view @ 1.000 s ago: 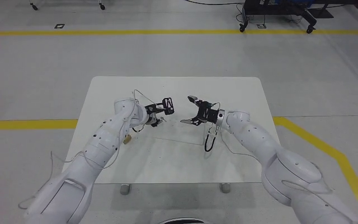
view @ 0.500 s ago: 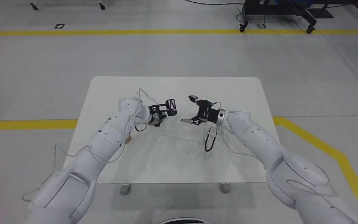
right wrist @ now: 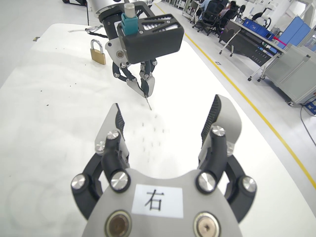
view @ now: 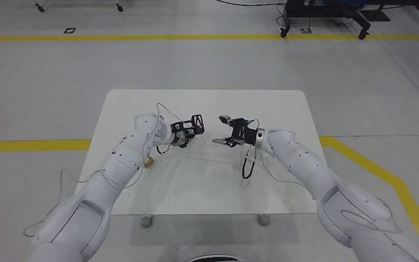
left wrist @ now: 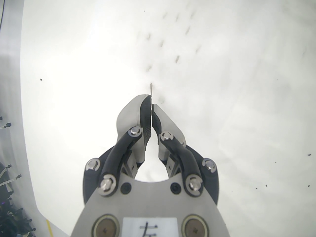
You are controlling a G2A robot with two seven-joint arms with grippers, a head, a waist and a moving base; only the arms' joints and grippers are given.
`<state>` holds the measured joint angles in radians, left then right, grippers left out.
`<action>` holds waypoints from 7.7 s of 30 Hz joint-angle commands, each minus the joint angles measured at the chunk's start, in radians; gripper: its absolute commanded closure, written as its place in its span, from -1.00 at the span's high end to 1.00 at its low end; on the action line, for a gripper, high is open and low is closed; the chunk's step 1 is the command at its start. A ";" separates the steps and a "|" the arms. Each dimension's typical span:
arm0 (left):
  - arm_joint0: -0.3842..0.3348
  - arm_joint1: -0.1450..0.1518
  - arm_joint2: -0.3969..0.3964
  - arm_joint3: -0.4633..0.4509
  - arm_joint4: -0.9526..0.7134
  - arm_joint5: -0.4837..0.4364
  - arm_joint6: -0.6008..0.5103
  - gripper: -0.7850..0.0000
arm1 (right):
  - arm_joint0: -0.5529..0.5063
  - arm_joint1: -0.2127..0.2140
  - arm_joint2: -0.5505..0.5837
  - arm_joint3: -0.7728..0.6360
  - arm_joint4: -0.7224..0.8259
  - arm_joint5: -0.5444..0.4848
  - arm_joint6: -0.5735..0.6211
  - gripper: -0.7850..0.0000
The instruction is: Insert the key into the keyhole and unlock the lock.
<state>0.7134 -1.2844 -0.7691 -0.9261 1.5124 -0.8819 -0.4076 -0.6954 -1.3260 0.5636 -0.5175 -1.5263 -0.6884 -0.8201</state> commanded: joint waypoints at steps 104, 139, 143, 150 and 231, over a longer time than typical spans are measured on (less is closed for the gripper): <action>0.058 0.077 -0.089 -0.161 -0.108 -0.129 0.171 0.70 | 0.071 -0.105 0.003 0.050 -0.003 -0.171 0.300 -1.00; 0.190 0.170 -0.218 -0.183 -0.183 -0.130 0.765 1.00 | -0.004 0.006 -0.004 -0.052 -0.021 -0.109 -0.202 -1.00; 0.199 0.211 -0.152 -0.186 -0.212 -0.130 0.887 1.00 | -0.039 0.027 0.025 -0.070 0.021 -0.107 -0.205 -1.00; 0.168 0.231 -0.062 -0.187 -0.242 -0.130 0.984 -0.02 | -0.055 0.041 0.039 -0.084 0.046 -0.111 -0.200 -1.00; -0.091 0.173 0.368 -0.041 -0.255 -0.130 1.215 -1.00 | -0.288 0.198 0.294 -0.549 0.208 -0.278 0.192 -1.00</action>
<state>0.6232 -1.1110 -0.4033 -0.9676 1.2589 -1.0123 0.8078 -0.9826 -1.1280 0.8567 -1.0662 -1.3178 -0.9663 -0.6288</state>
